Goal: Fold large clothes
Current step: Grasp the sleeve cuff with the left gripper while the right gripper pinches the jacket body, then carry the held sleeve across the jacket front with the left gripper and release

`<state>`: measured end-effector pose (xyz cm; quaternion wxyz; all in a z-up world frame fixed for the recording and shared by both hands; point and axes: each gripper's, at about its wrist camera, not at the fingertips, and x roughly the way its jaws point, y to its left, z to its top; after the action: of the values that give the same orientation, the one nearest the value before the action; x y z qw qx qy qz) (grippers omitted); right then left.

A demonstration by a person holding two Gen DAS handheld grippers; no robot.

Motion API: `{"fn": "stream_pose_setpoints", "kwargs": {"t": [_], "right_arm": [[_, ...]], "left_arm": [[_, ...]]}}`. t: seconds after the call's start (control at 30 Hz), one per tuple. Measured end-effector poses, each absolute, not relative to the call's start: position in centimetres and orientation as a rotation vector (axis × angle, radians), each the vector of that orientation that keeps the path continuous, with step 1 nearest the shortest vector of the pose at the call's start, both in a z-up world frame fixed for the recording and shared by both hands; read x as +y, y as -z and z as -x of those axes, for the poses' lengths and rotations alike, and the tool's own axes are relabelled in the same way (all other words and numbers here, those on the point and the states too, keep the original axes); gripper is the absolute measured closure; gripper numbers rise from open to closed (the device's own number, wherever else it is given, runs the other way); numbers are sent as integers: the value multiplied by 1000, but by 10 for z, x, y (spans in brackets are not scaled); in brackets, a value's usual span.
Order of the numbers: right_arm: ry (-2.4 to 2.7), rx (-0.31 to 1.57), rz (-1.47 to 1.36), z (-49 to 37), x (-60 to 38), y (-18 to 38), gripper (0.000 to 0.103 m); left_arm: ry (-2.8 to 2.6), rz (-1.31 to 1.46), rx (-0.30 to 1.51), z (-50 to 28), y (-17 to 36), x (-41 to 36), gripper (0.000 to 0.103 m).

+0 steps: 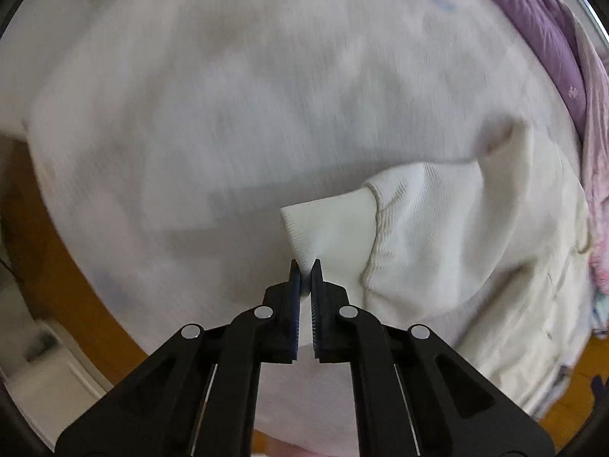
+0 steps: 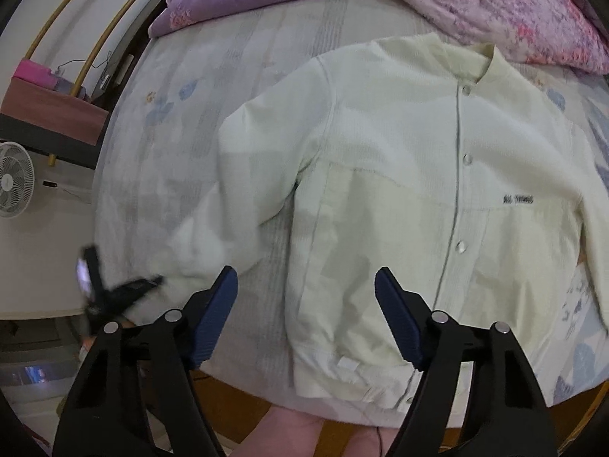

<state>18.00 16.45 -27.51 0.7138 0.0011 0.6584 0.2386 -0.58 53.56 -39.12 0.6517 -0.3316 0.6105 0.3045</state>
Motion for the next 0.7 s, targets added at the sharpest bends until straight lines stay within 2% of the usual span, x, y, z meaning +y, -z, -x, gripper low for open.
{"fn": "stream_pose_setpoints", "kwargs": {"t": [0.13, 0.27, 0.33, 0.47, 0.5, 0.53, 0.7], "right_arm": [[-524, 1396, 51, -196, 163, 272, 36], [-526, 1348, 34, -230, 167, 286, 41], [-533, 1335, 17, -250, 173, 300, 59], [-539, 1352, -29, -286, 188, 332, 79], [-552, 1378, -63, -297, 193, 347, 89], [-568, 1398, -91, -303, 196, 357, 94], [-572, 1485, -136, -329, 216, 414, 102]], "left_arm": [[-788, 621, 1344, -20, 349, 597, 98], [-850, 587, 1306, -37, 340, 647, 98], [-860, 564, 1315, -50, 344, 659, 98], [-890, 438, 1341, -69, 352, 643, 98], [-904, 423, 1352, -69, 352, 633, 98], [-913, 413, 1364, -70, 351, 630, 98], [-928, 356, 1370, -87, 330, 611, 98]]}}
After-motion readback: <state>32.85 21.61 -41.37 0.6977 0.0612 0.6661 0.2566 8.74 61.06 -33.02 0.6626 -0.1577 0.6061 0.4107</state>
